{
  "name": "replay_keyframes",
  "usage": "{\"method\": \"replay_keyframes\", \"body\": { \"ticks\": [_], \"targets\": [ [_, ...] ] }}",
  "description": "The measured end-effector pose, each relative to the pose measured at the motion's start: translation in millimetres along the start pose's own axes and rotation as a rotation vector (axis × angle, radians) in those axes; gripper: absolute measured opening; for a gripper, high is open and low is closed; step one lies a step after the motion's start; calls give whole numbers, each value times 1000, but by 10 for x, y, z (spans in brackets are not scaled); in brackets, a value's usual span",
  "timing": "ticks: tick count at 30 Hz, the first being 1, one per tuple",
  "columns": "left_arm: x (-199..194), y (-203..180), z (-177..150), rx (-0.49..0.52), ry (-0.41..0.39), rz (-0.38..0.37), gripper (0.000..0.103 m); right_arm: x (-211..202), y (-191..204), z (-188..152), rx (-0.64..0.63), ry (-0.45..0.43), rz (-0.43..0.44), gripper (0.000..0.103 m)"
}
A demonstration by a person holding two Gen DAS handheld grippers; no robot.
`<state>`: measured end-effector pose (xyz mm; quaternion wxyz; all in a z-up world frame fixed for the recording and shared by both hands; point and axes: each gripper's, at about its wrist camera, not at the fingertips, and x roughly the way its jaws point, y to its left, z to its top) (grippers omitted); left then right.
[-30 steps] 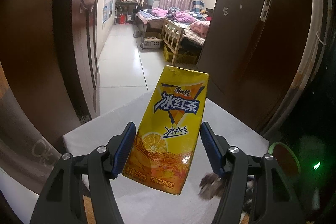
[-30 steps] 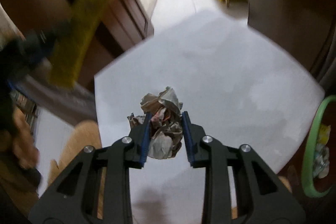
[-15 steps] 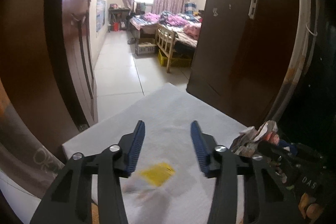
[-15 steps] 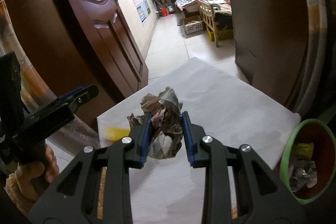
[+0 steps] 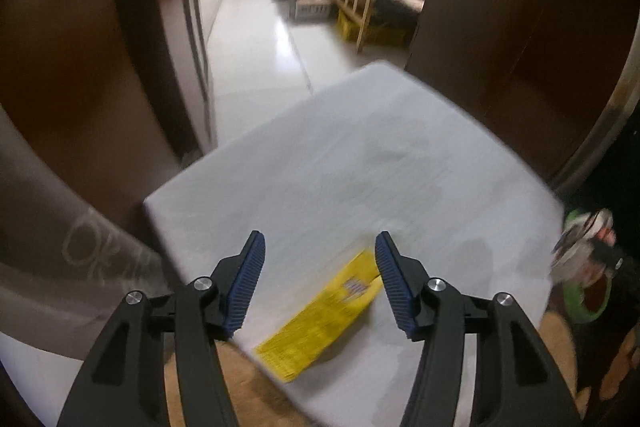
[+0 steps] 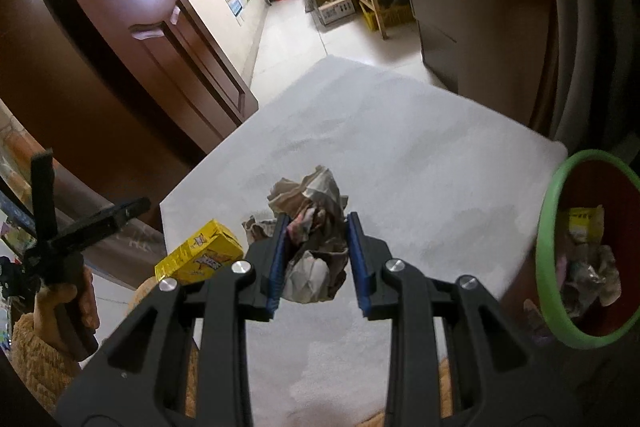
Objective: Collect trash
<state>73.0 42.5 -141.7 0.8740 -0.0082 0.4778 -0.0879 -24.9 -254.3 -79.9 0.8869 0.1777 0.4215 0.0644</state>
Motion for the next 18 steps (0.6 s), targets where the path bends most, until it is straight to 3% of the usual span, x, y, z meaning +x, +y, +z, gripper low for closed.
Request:
{"method": "replay_keyframes", "body": {
  "ticks": [3, 8, 13, 18],
  "targets": [
    [134, 24, -116, 80, 69, 23, 63, 86, 34, -39, -1, 24, 12, 29],
    [336, -111, -238, 154, 160, -46, 70, 206, 79, -115, -1, 57, 26, 29],
    [593, -228, -312, 175, 219, -37, 69, 242, 91, -151, -3, 74, 31, 29],
    [578, -231, -356, 138, 204, -48, 38, 217, 32, -145, 16, 62, 31, 29]
  ]
}}
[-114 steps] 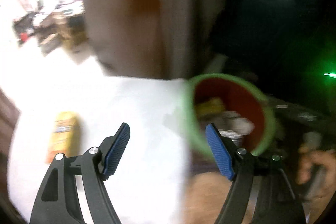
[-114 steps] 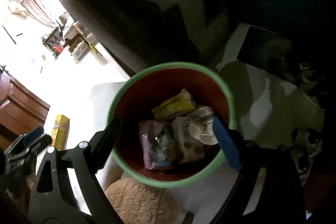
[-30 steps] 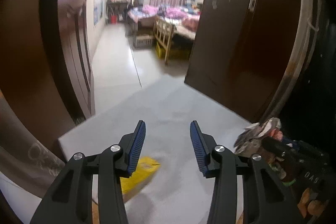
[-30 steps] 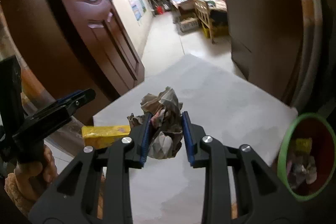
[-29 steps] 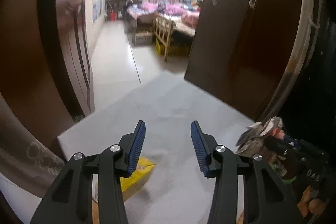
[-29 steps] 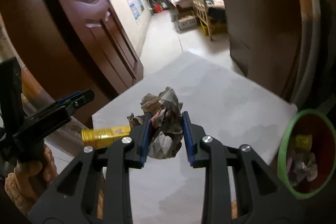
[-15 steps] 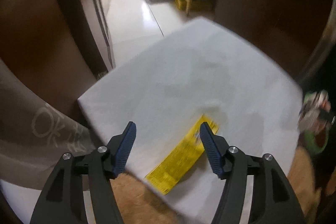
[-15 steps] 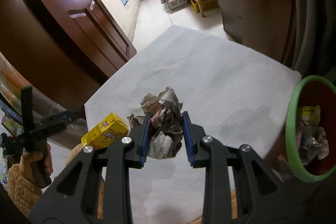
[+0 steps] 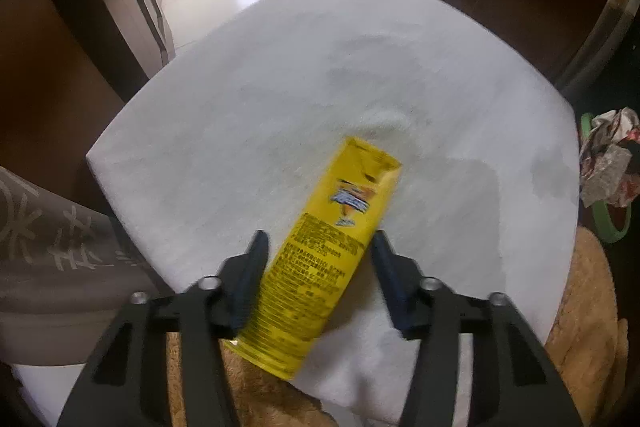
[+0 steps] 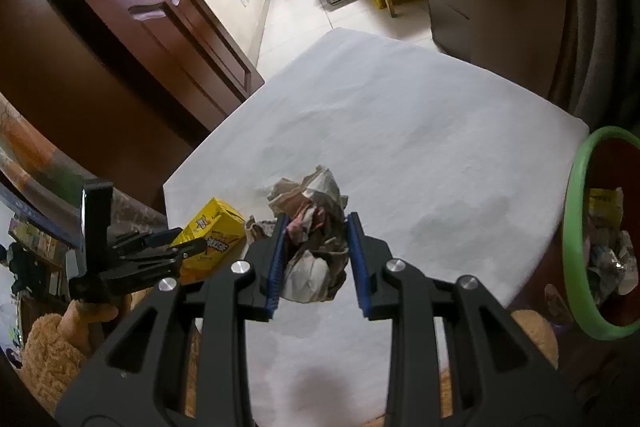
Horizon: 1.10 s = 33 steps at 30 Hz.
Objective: Collect trash
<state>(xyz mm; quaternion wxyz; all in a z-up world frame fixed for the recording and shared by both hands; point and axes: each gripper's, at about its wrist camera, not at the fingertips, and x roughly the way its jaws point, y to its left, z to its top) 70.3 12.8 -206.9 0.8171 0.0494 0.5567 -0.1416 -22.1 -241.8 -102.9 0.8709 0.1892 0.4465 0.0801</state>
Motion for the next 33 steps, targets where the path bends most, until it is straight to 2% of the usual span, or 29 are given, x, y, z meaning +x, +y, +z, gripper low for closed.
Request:
{"method": "replay_keyframes", "body": {
  "ticks": [3, 8, 13, 16, 21, 23, 26, 33],
  "targets": [
    [-236, -25, 44, -24, -92, 17, 36, -36, -40, -1, 19, -18, 7, 29],
    [-756, -208, 155, 3, -268, 50, 36, -155, -94, 3, 31, -60, 3, 29],
    [-1238, -388, 233, 10, -400, 19, 36, -344, -184, 36, 51, -122, -5, 29],
    [-1442, -552, 256, 42, -449, -8, 36, -468, -296, 50, 79, -158, -19, 29],
    [-1549, -866, 329, 88, -487, -67, 36, -656, -561, 58, 136, -208, -48, 29],
    [-1471, -1008, 377, 107, -486, -88, 36, -699, -649, 61, 155, -219, -58, 29],
    [-1455, -1219, 416, 142, -469, -135, 36, -783, -806, 40, 188, -240, -81, 29],
    [-1305, -1941, 491, 242, -421, -287, 36, -1105, -1309, -33, 283, -309, -194, 29]
  ]
}}
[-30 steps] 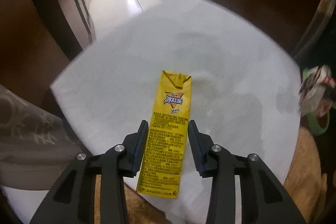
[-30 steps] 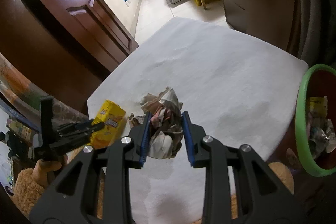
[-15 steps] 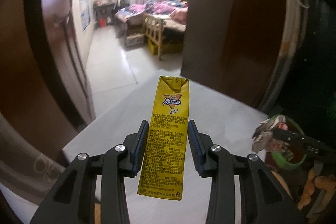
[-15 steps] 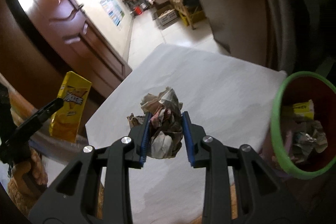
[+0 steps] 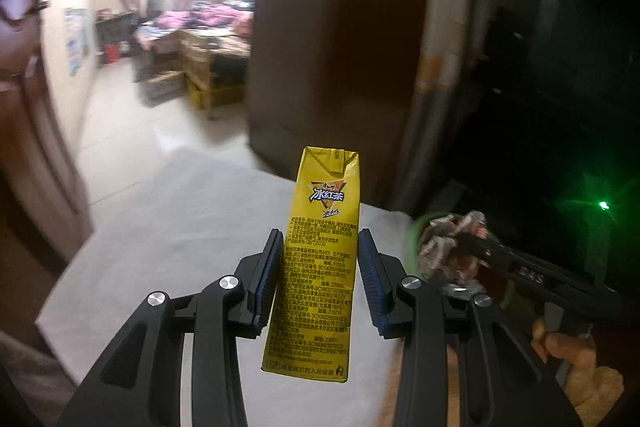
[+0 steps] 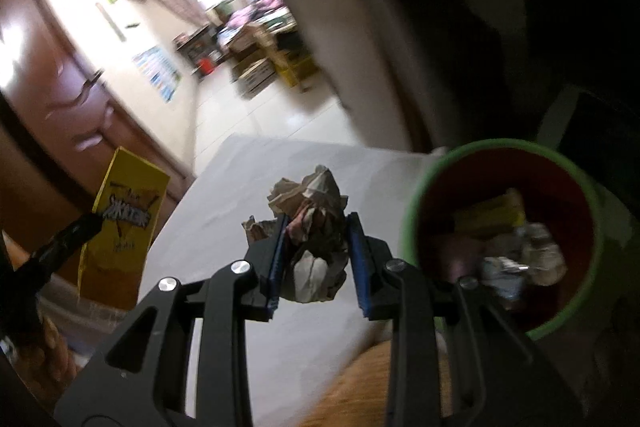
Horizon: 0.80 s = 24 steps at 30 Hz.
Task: Collect trash
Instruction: 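Carry the yellow carton and crumpled paper to the green bin and release both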
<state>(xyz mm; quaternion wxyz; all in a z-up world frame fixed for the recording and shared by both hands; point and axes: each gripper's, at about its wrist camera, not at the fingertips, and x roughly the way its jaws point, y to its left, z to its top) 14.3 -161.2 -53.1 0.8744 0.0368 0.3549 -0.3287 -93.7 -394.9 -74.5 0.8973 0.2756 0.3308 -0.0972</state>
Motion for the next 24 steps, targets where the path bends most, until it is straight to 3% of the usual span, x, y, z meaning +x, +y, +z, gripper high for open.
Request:
{"method": "replay_keyframes", "body": {
  "ticks": [11, 13, 14, 15, 17, 19, 21, 24],
  "targets": [
    [962, -1050, -17, 41, 80, -239, 36, -228, -1007, 143, 139, -33, -181, 31],
    [1103, -1196, 21, 62, 88, -271, 37, -237, -1112, 139, 152, -35, -205, 36],
    [1136, -1227, 10, 70, 91, -278, 44, -240, -1148, 143, 158, -39, -217, 44],
    [1175, -1271, 19, 80, 97, -283, 59, -244, -1174, 142, 169, -47, -234, 53],
    [1181, -1310, 51, 92, 91, -272, 74, -253, -1228, 147, 185, -56, -253, 64],
    [1087, -1272, 60, 79, 66, -273, 79, -265, -1241, 144, 197, -62, -272, 71],
    [955, -1191, 57, 63, 38, -253, 91, -282, -1222, 138, 200, -71, -280, 85],
    [772, -1031, 105, 46, -9, -195, 93, -318, -1024, 150, 166, -111, -272, 95]
  ]
}}
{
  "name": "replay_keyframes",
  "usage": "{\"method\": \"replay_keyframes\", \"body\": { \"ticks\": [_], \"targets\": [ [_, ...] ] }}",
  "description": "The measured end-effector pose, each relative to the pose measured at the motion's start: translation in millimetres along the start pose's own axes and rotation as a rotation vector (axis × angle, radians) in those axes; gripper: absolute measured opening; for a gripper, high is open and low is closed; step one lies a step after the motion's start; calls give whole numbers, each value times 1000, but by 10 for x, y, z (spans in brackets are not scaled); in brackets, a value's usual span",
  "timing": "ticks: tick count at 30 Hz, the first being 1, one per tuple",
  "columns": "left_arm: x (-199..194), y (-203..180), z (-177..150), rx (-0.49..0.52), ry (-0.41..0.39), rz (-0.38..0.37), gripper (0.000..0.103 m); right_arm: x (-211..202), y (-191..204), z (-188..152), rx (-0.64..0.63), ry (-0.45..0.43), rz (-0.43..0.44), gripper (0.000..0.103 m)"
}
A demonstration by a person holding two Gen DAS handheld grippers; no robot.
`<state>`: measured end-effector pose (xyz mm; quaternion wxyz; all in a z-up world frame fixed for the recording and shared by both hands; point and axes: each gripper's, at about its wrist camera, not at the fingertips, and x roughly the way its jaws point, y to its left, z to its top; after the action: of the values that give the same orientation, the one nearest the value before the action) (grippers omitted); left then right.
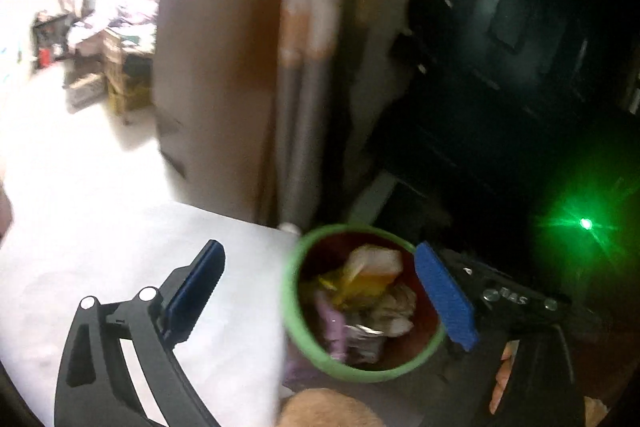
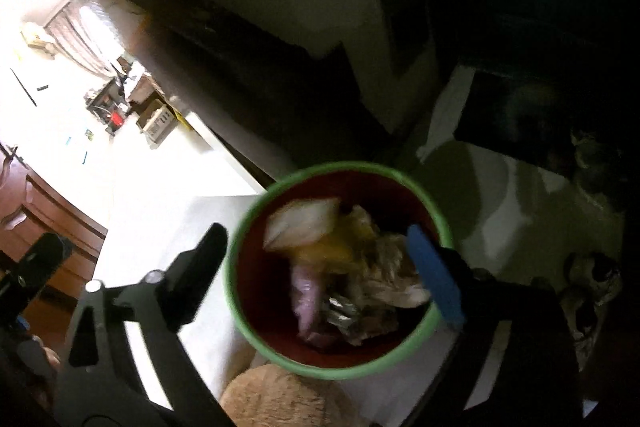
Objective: Collect trash
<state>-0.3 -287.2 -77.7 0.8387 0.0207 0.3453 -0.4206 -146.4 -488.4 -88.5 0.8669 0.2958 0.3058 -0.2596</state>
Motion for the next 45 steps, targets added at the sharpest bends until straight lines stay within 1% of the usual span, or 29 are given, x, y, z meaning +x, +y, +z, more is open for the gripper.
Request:
{"method": "replay_keyframes", "body": {
  "ticks": [2, 4, 6, 7, 8, 9, 10, 11, 12, 14, 15, 16, 17, 19, 21, 22, 25, 28, 30, 34, 36, 39, 42, 45],
  "targets": [
    [-236, 162, 23, -13, -44, 64, 95, -53, 239, -24, -48, -34, 31, 98],
    [-548, 338, 39, -20, -98, 144, 95, -82, 467, -33, -101, -66, 74, 98],
    [-867, 536, 66, -17, -149, 215, 95, -144, 791, -87, -164, -108, 142, 98],
    [-963, 611, 94, -16, -171, 244, 95, -182, 958, -120, -193, -134, 178, 98],
    [-1137, 693, 99, -14, -208, 291, 95, -234, 1093, -161, -218, -165, 211, 98],
    [-1254, 750, 112, -13, -233, 321, 95, -327, 1271, -239, -247, -216, 245, 98],
    [-1428, 819, 100, -12, -272, 368, 95, -411, 1421, -305, -272, -268, 271, 98],
    [-1544, 878, 96, -14, -299, 399, 95, -479, 1555, -358, -294, -321, 286, 99],
    [-1659, 937, 84, -21, -325, 432, 95, -544, 1716, -437, -317, -395, 281, 99],
    [-1881, 1094, 57, -70, -364, 510, 95, -618, 2014, -639, -372, -519, 266, 99],
    [-1977, 1182, 46, -106, -374, 545, 95, -611, 2121, -692, -384, -528, 252, 99],
    [-2031, 1254, 52, -128, -379, 566, 95, -596, 2256, -739, -397, -517, 239, 99],
    [-2111, 1350, 40, -155, -381, 592, 95, -562, 2382, -775, -414, -486, 249, 99],
    [-2212, 1508, 10, -185, -384, 648, 95, -470, 2638, -828, -454, -381, 318, 99],
    [-2293, 1612, -27, -202, -392, 707, 95, -401, 2819, -873, -476, -307, 364, 99],
    [-2329, 1677, -41, -207, -387, 730, 95, -389, 2881, -897, -484, -283, 372, 99],
    [-2360, 1799, -44, -224, -356, 752, 95, -394, 3022, -978, -499, -239, 372, 99],
    [-2356, 1862, -58, -248, -346, 787, 95, -388, 3014, -1012, -469, -200, 364, 99],
    [-2366, 1875, -84, -248, -339, 775, 95, -390, 2939, -1048, -448, -175, 353, 99],
    [-2306, 1889, -86, -246, -306, 728, 95, -394, 2831, -1121, -442, -166, 292, 99],
    [-2273, 1893, -88, -251, -286, 700, 95, -380, 2774, -1116, -434, -153, 277, 99],
    [-2254, 1875, -82, -239, -281, 707, 95, -355, 2741, -1142, -410, -143, 267, 99],
    [-2248, 1846, -71, -225, -282, 718, 95, -352, 2754, -1145, -416, -139, 266, 99],
    [-2245, 1818, -61, -222, -286, 700, 95, -350, 2767, -1151, -432, -143, 261, 99]
  ]
}}
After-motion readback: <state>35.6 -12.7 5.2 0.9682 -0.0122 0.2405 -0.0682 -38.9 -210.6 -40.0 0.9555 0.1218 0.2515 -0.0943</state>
